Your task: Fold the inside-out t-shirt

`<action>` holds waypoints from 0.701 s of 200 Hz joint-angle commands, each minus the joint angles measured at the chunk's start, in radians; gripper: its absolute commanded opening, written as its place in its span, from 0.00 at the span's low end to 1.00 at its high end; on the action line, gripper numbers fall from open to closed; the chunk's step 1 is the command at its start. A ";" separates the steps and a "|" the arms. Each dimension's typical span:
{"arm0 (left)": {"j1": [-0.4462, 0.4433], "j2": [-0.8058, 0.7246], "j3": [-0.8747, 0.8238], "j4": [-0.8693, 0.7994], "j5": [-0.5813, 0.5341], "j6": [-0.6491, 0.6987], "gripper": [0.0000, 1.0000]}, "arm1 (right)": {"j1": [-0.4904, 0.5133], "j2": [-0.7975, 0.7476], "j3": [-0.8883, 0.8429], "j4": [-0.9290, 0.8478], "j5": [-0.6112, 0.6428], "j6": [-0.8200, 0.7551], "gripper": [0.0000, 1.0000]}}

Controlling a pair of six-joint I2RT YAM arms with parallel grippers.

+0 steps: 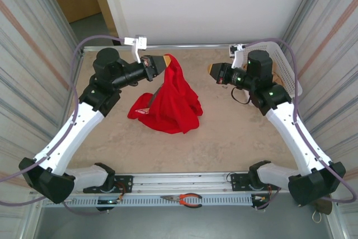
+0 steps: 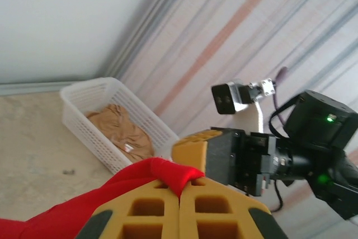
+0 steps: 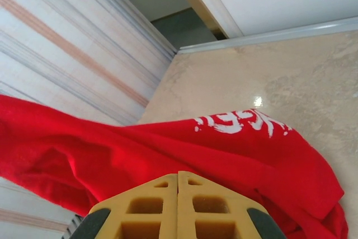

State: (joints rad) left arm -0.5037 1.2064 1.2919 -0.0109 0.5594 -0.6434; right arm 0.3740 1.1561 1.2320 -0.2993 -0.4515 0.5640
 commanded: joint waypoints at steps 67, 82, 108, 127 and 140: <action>0.008 -0.006 -0.021 0.052 0.087 -0.059 0.00 | 0.288 -0.004 -0.035 0.044 0.096 -0.114 0.74; 0.009 -0.006 -0.026 0.055 0.091 -0.065 0.00 | 0.296 0.033 -0.019 0.063 0.103 -0.113 0.74; 0.008 -0.007 -0.040 0.065 0.094 -0.077 0.00 | 0.294 0.113 0.045 0.086 0.116 -0.113 0.73; 0.012 -0.001 -0.049 0.065 0.094 -0.079 0.00 | 0.272 0.175 0.116 0.099 0.088 -0.115 0.66; 0.030 0.008 -0.051 0.064 0.093 -0.085 0.00 | 0.233 0.213 0.174 0.089 0.031 -0.104 0.29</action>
State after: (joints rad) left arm -0.4999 1.2072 1.2491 0.0051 0.6292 -0.7105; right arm 0.6540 1.3281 1.2861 -0.2531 -0.3653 0.4637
